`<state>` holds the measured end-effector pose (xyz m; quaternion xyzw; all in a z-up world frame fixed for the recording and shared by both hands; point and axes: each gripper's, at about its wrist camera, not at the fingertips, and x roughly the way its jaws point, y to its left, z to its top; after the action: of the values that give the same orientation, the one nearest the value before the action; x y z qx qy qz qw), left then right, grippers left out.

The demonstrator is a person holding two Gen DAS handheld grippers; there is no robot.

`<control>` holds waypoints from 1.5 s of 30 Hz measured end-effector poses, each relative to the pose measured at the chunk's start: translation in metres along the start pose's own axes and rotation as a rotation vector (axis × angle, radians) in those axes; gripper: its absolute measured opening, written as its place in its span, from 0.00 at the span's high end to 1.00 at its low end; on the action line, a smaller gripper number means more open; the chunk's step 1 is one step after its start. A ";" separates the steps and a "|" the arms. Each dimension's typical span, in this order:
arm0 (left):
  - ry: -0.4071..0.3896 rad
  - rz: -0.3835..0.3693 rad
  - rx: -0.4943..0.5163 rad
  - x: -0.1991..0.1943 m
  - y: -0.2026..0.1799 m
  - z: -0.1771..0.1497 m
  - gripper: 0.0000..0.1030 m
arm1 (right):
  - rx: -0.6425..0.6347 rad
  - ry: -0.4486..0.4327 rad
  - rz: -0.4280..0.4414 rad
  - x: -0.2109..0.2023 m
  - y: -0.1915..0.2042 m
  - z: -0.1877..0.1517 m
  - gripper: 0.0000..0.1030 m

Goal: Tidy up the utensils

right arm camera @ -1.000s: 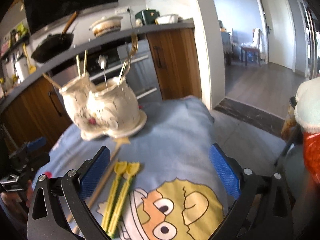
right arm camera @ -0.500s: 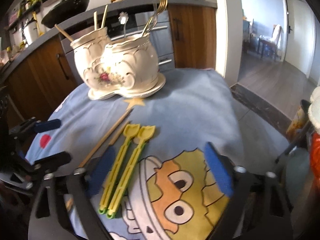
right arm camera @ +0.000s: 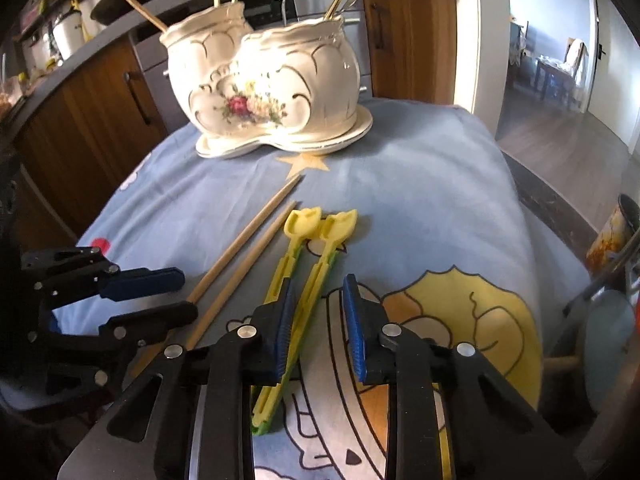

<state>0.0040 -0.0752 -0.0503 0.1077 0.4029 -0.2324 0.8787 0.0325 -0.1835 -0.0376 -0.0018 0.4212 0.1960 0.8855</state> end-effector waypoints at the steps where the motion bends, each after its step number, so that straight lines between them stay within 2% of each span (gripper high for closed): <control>1: 0.009 0.000 0.010 0.001 -0.001 0.001 0.89 | -0.011 0.001 -0.008 0.000 0.000 0.001 0.77; 2: 0.013 0.003 0.017 0.002 -0.002 0.002 0.91 | -0.015 0.004 -0.009 0.001 0.001 0.002 0.84; 6: 0.039 0.012 0.033 0.001 0.004 0.004 0.96 | -0.011 0.009 -0.019 -0.001 -0.005 0.004 0.89; 14: 0.091 0.055 0.071 -0.016 0.028 -0.002 0.96 | -0.068 0.028 -0.050 -0.011 -0.014 0.004 0.89; 17: 0.117 0.056 0.076 -0.020 0.037 -0.007 0.96 | -0.068 0.069 -0.042 -0.009 -0.017 0.003 0.89; 18: 0.119 0.061 0.068 -0.023 0.041 -0.009 0.96 | -0.070 0.073 -0.046 -0.009 -0.017 0.002 0.86; 21: 0.123 0.066 0.056 -0.026 0.046 -0.011 0.92 | -0.073 0.072 -0.057 -0.008 -0.017 0.003 0.75; 26: 0.115 0.063 0.043 -0.026 0.046 -0.009 0.73 | -0.115 0.074 -0.077 -0.006 -0.010 0.005 0.75; 32: 0.114 0.064 0.033 -0.020 0.045 -0.006 0.73 | -0.119 0.071 -0.077 -0.003 -0.010 0.009 0.76; 36: 0.119 0.058 0.027 -0.014 0.046 -0.004 0.73 | -0.107 0.071 -0.070 -0.001 -0.013 0.006 0.83; 38: 0.120 0.053 0.021 -0.013 0.049 -0.002 0.75 | -0.100 0.066 -0.072 -0.001 -0.014 0.007 0.90; 39: 0.119 0.050 0.018 -0.013 0.050 -0.001 0.78 | -0.097 0.063 -0.072 -0.001 -0.014 0.007 0.90; 41: 0.115 0.048 0.009 -0.012 0.054 -0.001 0.89 | -0.100 0.048 -0.069 -0.003 -0.013 0.007 0.90; 45: 0.105 0.044 0.003 -0.014 0.059 -0.002 0.96 | -0.091 0.014 -0.068 -0.009 -0.014 0.009 0.90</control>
<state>0.0238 -0.0191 -0.0412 0.1298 0.4458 -0.2077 0.8610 0.0387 -0.1979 -0.0274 -0.0578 0.4178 0.1846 0.8877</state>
